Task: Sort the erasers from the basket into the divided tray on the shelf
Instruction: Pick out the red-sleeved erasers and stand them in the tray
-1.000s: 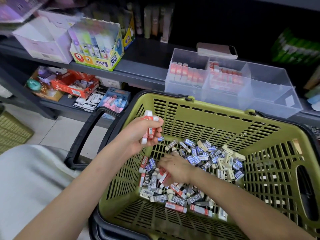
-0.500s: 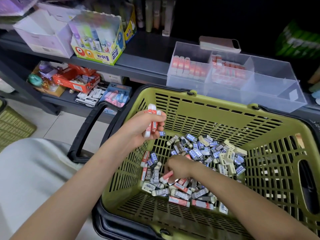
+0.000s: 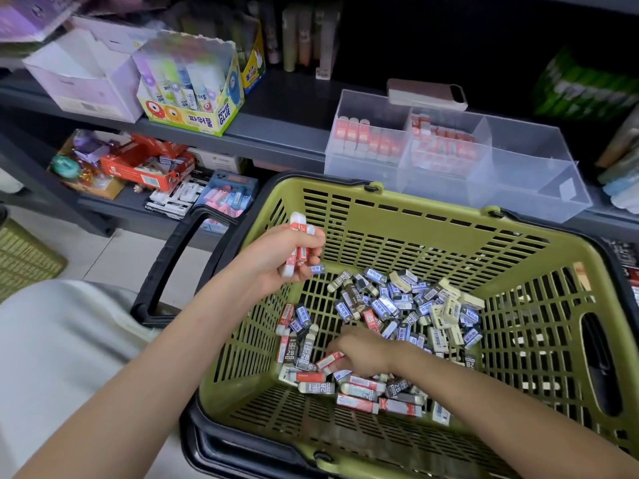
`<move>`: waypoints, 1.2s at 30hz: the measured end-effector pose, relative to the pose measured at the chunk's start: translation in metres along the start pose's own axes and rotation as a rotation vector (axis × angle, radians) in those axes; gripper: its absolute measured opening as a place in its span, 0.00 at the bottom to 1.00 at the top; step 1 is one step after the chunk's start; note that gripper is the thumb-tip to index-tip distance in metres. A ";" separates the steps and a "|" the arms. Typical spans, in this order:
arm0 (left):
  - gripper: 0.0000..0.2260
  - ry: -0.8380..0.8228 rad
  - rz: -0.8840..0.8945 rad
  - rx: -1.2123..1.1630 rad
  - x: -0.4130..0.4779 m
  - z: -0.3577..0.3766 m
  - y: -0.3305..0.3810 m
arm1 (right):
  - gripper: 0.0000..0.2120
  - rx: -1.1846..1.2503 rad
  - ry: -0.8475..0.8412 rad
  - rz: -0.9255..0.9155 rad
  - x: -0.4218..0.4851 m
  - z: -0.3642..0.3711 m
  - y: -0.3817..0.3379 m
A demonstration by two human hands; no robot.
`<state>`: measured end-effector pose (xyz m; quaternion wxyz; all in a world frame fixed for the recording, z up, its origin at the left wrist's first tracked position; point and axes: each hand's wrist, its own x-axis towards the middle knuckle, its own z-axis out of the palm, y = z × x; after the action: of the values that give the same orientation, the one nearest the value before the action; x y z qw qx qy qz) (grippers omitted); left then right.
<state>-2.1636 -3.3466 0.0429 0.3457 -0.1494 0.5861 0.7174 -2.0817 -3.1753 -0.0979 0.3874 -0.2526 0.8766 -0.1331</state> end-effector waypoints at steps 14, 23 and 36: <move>0.16 -0.051 -0.002 0.027 0.003 0.049 -0.030 | 0.13 1.342 0.890 0.077 -0.075 -0.082 -0.022; 0.07 -0.055 -0.077 -0.357 0.012 0.066 -0.045 | 0.13 1.014 0.744 -0.004 -0.090 -0.083 -0.031; 0.22 -0.033 -0.165 0.033 0.015 0.040 -0.035 | 0.17 -0.095 0.156 0.165 -0.041 0.021 0.006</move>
<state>-2.1425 -3.3011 0.0186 0.4159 -0.1796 0.5778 0.6789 -2.0449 -3.1483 -0.0890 0.3151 -0.1863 0.9273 -0.0784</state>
